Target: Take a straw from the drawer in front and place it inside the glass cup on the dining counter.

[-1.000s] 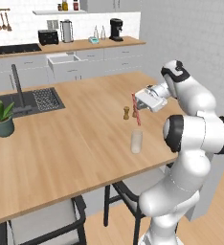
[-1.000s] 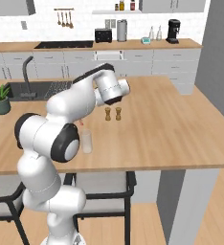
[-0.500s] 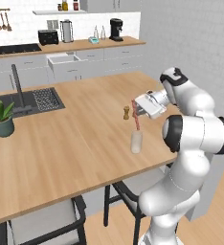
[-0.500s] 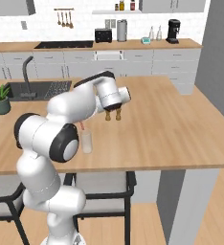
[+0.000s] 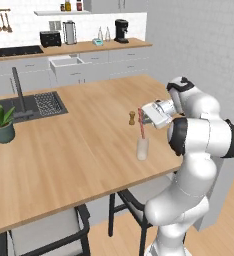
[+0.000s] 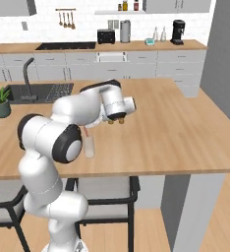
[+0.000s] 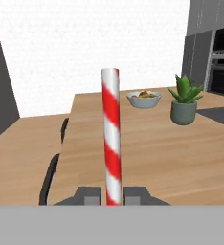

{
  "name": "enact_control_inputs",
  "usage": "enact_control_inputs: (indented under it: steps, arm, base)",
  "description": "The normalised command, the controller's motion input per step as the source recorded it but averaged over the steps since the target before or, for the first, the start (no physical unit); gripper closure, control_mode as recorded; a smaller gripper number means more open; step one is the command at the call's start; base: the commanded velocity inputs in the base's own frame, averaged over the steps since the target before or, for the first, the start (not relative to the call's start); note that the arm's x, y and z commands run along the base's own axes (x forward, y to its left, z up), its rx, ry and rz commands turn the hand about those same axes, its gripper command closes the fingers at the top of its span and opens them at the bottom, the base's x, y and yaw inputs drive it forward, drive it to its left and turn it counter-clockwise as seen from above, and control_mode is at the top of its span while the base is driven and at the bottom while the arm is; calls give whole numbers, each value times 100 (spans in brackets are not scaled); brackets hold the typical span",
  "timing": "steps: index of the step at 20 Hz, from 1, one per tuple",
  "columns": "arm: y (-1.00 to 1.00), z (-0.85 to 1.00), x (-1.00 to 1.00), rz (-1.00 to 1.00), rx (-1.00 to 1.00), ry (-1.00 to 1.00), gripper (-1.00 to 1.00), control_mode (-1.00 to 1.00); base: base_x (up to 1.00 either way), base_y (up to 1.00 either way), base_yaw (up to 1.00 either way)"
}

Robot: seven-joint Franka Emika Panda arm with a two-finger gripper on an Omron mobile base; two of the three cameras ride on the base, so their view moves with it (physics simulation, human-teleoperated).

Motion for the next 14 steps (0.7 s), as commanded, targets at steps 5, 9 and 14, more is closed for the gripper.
enact_control_inputs:
  steps: [5, 9, 14]
  arm:
    - [-16, -19, 30, -1, 4, 0, 100, -100]
    - [-1, -17, 30, 0, 7, 0, 100, -100]
    - [0, -23, 29, 0, 6, 0, 100, -100]
  base:
    - [0, 0, 0]
    - [0, 0, 0]
    - [0, 0, 0]
